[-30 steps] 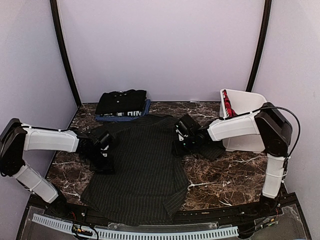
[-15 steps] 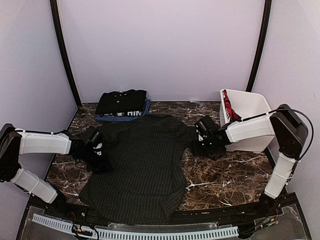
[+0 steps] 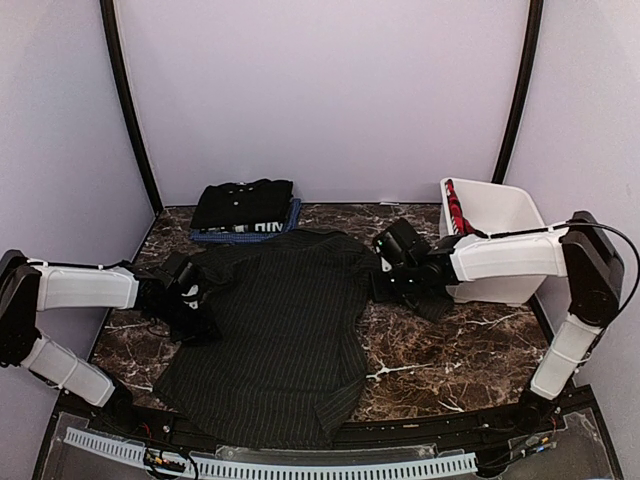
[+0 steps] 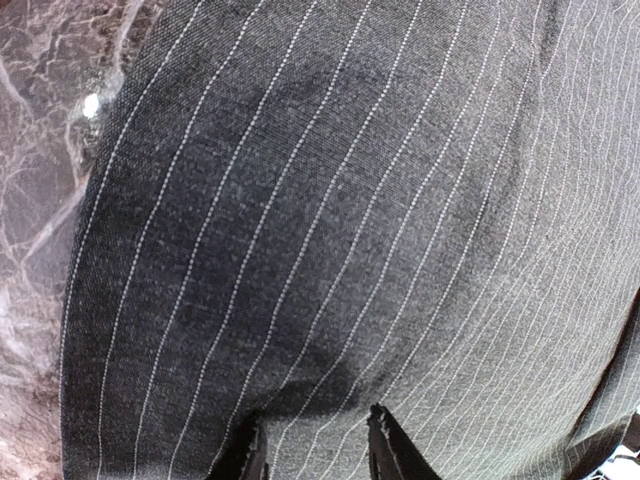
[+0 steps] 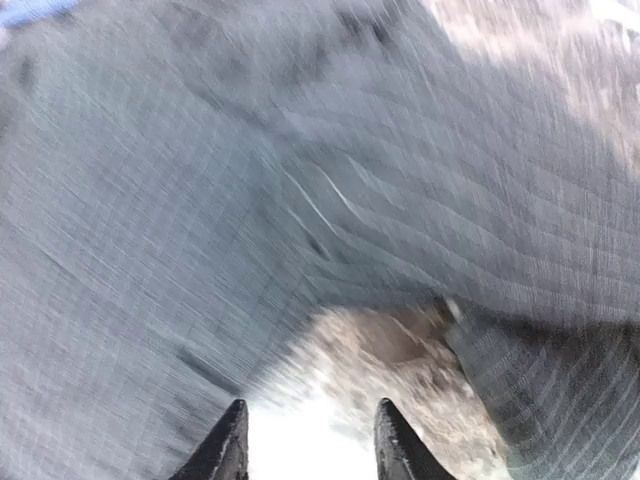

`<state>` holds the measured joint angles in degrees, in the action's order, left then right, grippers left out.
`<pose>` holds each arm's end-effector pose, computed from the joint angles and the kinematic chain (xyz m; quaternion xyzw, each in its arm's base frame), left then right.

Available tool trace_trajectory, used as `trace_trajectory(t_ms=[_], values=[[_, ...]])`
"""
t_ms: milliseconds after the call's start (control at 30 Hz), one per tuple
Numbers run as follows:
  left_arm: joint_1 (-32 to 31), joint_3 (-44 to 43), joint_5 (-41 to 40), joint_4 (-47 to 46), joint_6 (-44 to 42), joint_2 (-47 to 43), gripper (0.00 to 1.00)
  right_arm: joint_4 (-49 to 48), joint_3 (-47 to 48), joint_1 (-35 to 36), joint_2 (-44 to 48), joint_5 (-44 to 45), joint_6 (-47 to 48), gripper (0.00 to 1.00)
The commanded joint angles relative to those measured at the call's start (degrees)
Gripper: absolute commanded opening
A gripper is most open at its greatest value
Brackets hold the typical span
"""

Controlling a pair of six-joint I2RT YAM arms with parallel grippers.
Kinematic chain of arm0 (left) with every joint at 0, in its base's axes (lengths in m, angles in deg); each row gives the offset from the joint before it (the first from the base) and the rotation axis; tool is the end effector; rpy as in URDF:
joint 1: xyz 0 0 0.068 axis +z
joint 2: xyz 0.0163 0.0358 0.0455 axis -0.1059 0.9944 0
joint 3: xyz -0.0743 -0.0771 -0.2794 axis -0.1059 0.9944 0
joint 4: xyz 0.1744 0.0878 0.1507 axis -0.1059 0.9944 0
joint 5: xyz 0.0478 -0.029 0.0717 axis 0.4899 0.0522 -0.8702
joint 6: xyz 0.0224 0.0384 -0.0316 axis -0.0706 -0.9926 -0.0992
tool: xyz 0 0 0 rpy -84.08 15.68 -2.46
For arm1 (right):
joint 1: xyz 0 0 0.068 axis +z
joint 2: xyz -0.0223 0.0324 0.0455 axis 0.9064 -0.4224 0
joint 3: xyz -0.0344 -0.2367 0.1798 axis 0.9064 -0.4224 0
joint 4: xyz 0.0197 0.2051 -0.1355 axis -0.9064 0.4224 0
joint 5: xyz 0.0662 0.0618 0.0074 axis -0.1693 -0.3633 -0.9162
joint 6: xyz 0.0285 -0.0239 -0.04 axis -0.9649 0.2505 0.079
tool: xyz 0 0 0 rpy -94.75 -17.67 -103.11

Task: Fold and stack the long sleeve shirts
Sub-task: Smooth out the flattened shirt at the center of the board.

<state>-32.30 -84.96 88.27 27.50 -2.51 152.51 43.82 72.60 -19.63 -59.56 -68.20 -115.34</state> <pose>0.1932 -0.1021 0.1878 -0.1216 0.9662 -0.1889 0.1264 0.2454 0.2392 0.2244 -0.0925 0.9441 0.1196 0.2929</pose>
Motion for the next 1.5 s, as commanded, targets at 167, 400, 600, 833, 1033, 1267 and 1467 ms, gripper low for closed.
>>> trace_trajectory(t_ms=[167, 400, 600, 833, 1033, 1267, 1467], values=[[0.64, 1.98, -3.77, 5.36, 0.23, 1.55, 0.33, -3.76, 10.66, -2.78, -12.61, 2.13, 1.54, 0.29], [0.96, 1.41, -4.59, 6.15, 0.42, 1.36, 0.33, -2.29, 9.22, -6.71, -15.12, 5.28, 0.99, 0.28], [2.94, 2.52, -3.62, 5.71, 0.62, 0.78, 0.34, -2.02, 4.13, -11.2, -11.6, 6.14, 1.19, 0.29], [3.54, 2.25, -2.4, 5.58, 0.25, -0.09, 0.33, 0.1, 4.06, -11.86, -10.62, 4.88, 1.22, 0.29], [3.35, -1.8, 0.05, 6.69, -2.65, -3.87, 0.36, 0.08, 3.23, -9.23, -5.52, 2.89, 1.96, 0.39], [-4.97, -11.07, 0.82, 11.0, -5.16, -7.66, 0.43, 4.19, 6.72, -2.67, -0.97, 6.84, 2.25, 0.49], [-19.49, -10.94, 5.32, 6.14, -0.92, -8.57, 0.43, 5.05, 4.4, 5.08, 6.68, 17.95, 0.9, 0.55]])
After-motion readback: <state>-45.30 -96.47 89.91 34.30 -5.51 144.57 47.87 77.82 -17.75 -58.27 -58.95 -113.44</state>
